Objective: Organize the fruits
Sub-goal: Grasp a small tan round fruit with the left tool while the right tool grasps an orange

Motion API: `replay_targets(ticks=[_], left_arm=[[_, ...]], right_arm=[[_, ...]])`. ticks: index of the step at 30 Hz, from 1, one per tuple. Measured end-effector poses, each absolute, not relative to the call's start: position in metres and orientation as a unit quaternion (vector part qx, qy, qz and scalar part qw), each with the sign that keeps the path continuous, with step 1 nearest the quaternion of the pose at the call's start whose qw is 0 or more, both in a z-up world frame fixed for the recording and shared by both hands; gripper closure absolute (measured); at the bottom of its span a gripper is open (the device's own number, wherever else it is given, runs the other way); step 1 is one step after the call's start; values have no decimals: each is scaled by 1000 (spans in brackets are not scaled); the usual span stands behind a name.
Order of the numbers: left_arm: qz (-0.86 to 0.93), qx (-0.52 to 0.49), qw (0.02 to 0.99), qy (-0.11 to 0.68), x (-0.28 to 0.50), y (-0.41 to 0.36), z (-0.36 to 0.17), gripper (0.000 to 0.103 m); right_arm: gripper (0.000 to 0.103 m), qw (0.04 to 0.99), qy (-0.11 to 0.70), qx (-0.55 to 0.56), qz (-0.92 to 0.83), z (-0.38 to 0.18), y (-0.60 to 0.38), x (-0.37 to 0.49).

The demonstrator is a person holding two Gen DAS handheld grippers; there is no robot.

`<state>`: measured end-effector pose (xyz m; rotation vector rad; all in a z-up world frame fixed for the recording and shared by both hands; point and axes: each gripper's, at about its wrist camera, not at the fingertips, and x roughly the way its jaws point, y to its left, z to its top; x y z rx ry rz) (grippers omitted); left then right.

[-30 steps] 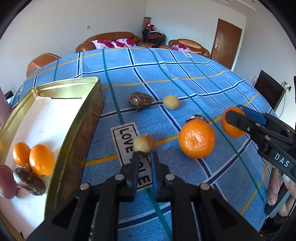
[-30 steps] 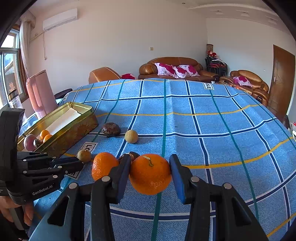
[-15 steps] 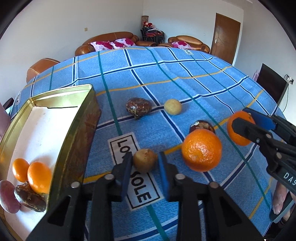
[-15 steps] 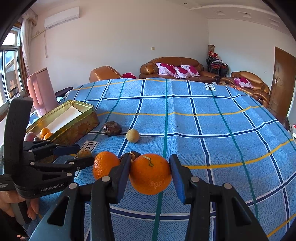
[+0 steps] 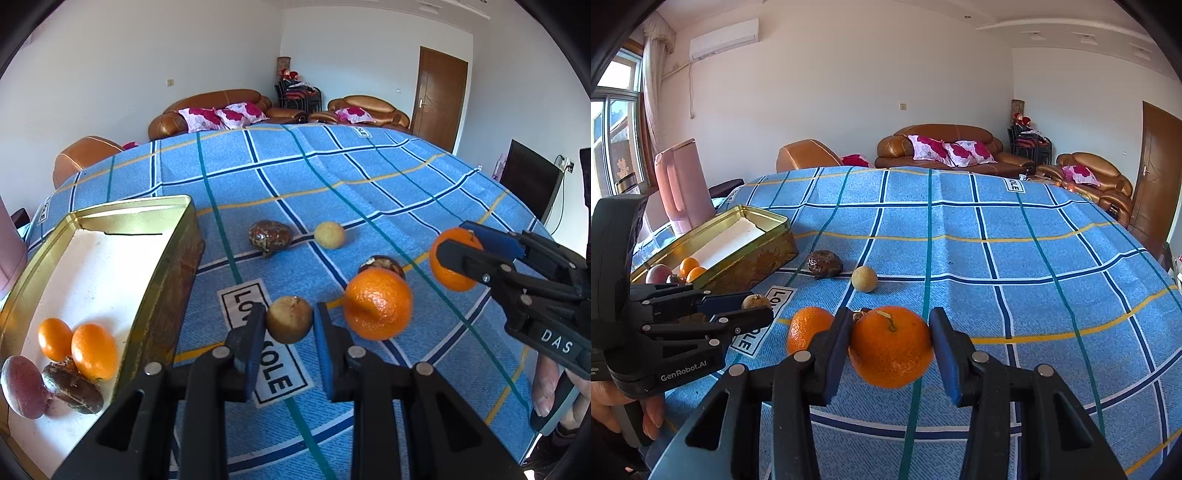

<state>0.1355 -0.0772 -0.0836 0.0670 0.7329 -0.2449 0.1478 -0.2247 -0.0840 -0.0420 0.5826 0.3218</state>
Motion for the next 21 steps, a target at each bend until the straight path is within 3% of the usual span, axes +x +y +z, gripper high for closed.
replay_targets(ticks=[21], left_arm=[[-111, 33, 959, 259, 103, -72, -61, 76]], right_arm=[[58, 956, 236, -27, 170, -75, -224, 129]])
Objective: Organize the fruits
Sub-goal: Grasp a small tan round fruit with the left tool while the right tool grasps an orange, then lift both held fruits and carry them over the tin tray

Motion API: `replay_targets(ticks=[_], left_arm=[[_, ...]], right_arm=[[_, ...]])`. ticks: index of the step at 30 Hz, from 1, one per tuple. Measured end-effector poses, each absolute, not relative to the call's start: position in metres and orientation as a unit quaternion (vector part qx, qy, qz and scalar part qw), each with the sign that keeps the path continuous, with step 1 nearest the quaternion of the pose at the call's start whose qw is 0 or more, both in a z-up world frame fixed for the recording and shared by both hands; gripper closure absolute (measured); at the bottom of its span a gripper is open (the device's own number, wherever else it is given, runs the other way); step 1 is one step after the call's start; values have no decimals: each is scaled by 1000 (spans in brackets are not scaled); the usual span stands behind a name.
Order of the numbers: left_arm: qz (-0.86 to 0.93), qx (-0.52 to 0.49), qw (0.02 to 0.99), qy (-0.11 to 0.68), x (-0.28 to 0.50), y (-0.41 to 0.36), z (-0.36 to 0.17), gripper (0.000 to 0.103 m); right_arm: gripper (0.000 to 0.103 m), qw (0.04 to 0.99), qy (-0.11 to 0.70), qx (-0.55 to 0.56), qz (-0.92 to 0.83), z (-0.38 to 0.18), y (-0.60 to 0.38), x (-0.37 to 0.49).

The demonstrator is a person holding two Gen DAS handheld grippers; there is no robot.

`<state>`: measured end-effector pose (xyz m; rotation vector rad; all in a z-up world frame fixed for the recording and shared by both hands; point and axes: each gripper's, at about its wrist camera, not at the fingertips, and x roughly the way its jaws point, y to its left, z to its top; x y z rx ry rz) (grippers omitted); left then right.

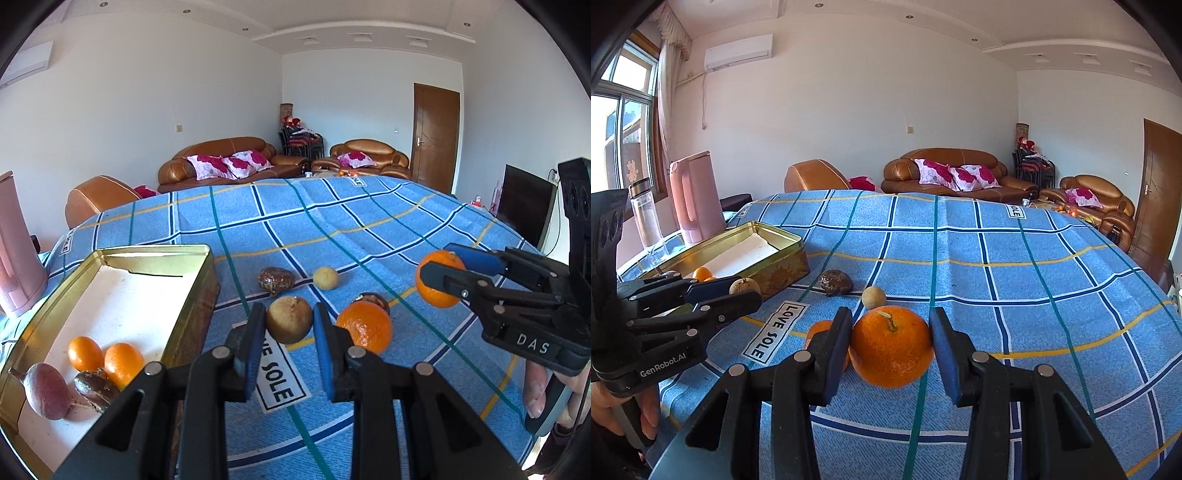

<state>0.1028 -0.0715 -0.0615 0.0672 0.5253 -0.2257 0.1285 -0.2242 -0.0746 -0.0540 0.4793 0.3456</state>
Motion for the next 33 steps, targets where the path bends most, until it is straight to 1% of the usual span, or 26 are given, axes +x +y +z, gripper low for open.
replay_targets(ticks=[33], left_arm=[[-75, 28, 981, 177, 71, -65, -50, 76]], right_arm=[[58, 969, 166, -33, 178, -64, -228, 103]])
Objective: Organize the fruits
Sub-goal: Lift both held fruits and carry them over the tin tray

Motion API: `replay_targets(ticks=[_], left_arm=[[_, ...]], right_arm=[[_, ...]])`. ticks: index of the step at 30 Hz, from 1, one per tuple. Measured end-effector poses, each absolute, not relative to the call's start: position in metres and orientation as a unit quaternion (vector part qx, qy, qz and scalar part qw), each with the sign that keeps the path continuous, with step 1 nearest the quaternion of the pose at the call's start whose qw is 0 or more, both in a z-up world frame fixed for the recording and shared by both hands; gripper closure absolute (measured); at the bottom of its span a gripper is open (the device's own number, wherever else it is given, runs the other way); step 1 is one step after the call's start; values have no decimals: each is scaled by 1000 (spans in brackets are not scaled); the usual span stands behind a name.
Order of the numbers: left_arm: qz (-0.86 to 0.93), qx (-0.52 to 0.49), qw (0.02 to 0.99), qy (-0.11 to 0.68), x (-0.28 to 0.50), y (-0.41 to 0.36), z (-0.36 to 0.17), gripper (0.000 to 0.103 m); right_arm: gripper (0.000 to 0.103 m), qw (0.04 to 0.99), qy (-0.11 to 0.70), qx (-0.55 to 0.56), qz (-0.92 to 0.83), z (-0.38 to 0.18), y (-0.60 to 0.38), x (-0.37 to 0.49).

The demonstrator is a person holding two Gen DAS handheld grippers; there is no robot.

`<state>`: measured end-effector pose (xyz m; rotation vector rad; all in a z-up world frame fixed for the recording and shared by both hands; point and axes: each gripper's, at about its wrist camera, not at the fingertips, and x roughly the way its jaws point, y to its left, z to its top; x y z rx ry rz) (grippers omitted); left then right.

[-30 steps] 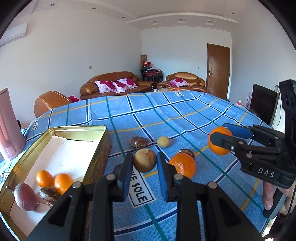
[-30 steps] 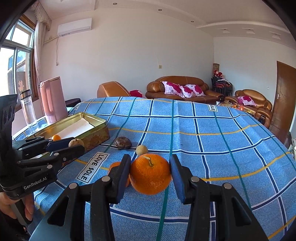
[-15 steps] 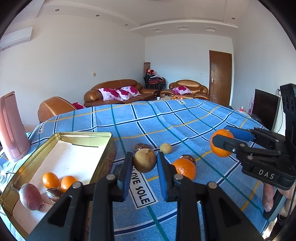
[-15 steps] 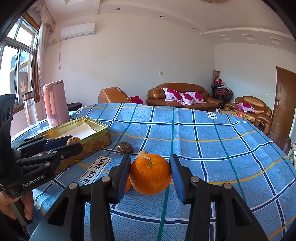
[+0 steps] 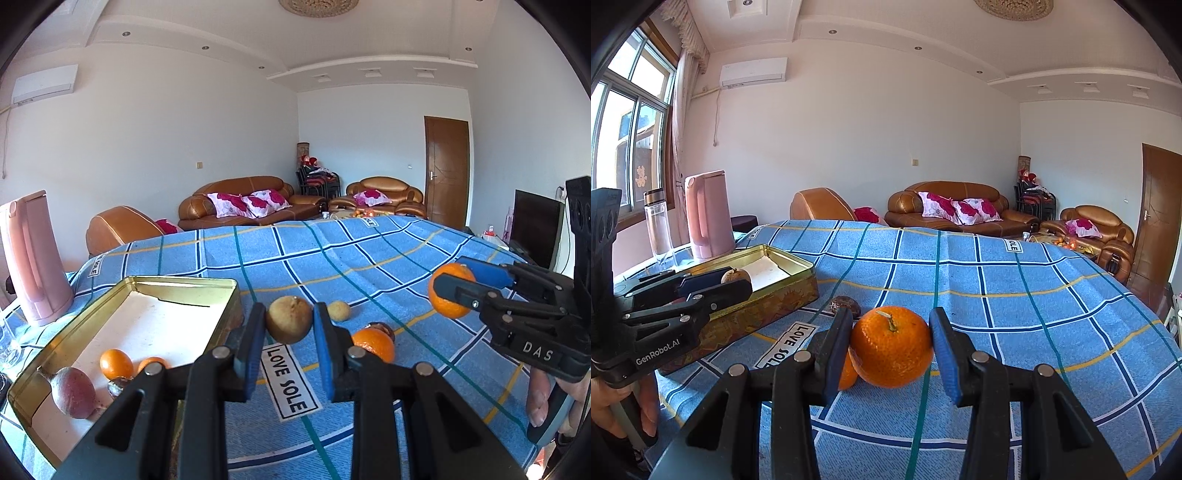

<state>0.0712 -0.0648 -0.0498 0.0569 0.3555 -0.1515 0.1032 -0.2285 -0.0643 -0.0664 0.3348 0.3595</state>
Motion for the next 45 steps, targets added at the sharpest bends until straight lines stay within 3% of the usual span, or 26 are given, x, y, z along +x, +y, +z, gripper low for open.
replay_targets(ticks=[45], left_arm=[[-8, 12, 983, 186, 56, -14, -47, 76]], right_arm=[[58, 954, 139, -73, 254, -43, -150, 97]])
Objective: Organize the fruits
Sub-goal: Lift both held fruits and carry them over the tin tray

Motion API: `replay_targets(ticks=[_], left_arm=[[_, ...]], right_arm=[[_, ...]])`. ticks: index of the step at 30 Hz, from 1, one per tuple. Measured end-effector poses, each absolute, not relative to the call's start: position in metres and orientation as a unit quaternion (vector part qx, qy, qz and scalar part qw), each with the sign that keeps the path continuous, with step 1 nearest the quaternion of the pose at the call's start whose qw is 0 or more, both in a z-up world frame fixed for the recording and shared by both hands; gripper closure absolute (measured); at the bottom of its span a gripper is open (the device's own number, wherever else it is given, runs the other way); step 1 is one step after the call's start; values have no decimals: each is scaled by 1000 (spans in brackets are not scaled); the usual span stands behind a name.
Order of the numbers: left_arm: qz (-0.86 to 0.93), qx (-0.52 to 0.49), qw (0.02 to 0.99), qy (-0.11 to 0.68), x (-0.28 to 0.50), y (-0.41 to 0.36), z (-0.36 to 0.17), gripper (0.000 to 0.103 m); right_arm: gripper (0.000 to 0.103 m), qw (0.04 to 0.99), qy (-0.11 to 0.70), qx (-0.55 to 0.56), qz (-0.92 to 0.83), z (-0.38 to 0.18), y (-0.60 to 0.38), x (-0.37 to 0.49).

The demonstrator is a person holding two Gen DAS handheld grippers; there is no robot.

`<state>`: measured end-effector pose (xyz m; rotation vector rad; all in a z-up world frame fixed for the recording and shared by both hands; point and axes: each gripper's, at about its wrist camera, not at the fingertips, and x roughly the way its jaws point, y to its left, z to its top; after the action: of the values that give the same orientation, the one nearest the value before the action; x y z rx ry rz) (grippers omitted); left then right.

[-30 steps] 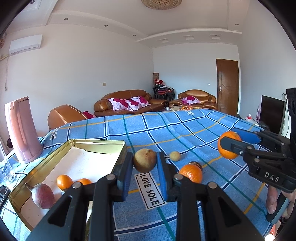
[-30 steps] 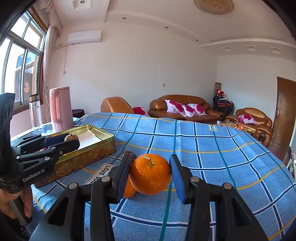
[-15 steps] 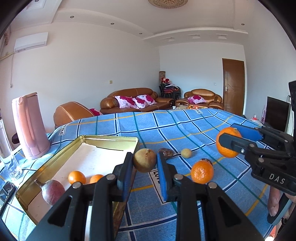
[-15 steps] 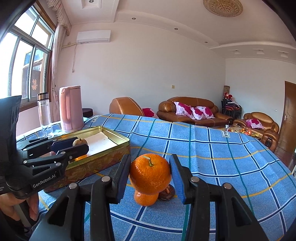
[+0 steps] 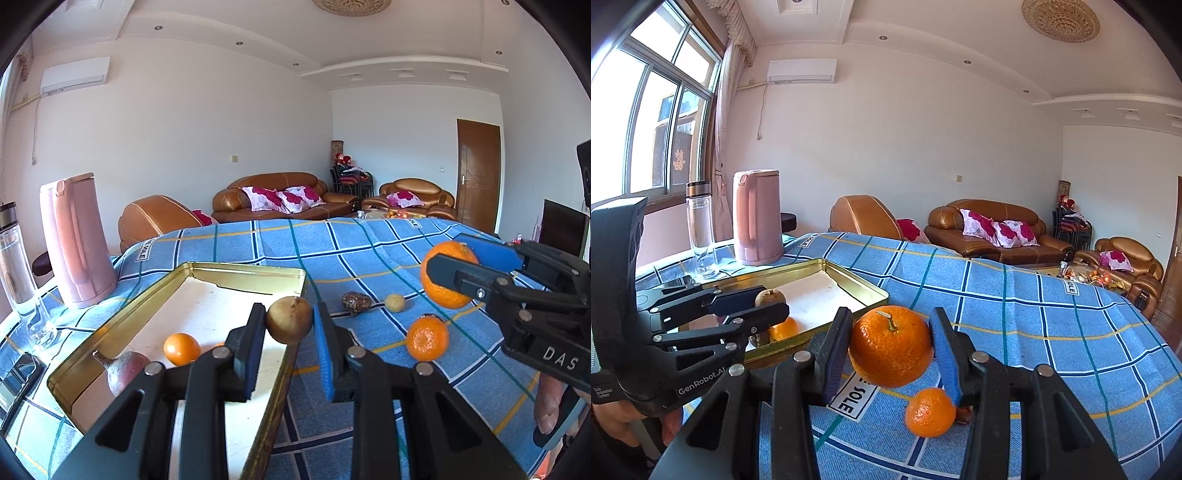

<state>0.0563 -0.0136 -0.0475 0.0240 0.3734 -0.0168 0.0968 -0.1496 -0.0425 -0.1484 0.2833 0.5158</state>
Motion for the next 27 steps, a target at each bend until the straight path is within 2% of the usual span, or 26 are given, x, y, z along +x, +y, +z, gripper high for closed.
replay_targets(ticks=[27], left_arm=[[41, -20, 979, 201, 49, 47, -51, 76]], right_arm=[[58, 933, 141, -102, 314, -37, -76, 95]])
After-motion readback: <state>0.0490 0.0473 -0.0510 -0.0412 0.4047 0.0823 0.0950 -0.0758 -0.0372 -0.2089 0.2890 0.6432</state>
